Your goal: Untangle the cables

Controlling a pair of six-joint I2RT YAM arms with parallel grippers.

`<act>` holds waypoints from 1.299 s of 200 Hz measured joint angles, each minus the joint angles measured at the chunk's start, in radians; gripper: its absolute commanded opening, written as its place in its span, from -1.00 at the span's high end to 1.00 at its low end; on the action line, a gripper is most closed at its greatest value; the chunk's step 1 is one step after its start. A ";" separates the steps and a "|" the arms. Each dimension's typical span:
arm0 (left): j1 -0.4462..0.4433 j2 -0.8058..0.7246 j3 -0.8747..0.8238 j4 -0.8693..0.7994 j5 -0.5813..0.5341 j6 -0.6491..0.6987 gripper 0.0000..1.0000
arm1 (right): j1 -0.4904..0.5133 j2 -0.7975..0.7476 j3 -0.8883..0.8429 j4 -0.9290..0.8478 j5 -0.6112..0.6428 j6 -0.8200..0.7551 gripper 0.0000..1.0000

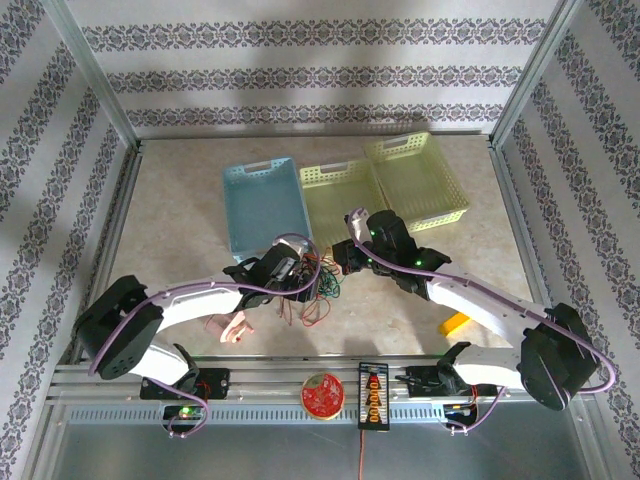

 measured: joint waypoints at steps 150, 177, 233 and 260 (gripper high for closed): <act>-0.014 0.060 0.034 0.001 0.035 0.031 -0.49 | -0.020 0.134 -0.002 -0.031 -0.003 0.003 0.21; -0.024 0.062 0.034 0.001 0.034 0.031 -0.49 | -0.020 0.138 -0.002 -0.032 -0.003 0.003 0.21; -0.026 0.069 0.038 0.000 0.020 0.037 -0.56 | -0.020 0.153 -0.002 -0.046 0.002 -0.002 0.41; -0.033 0.074 0.040 0.000 0.008 0.038 -0.58 | -0.020 0.158 -0.002 -0.052 0.002 -0.004 0.22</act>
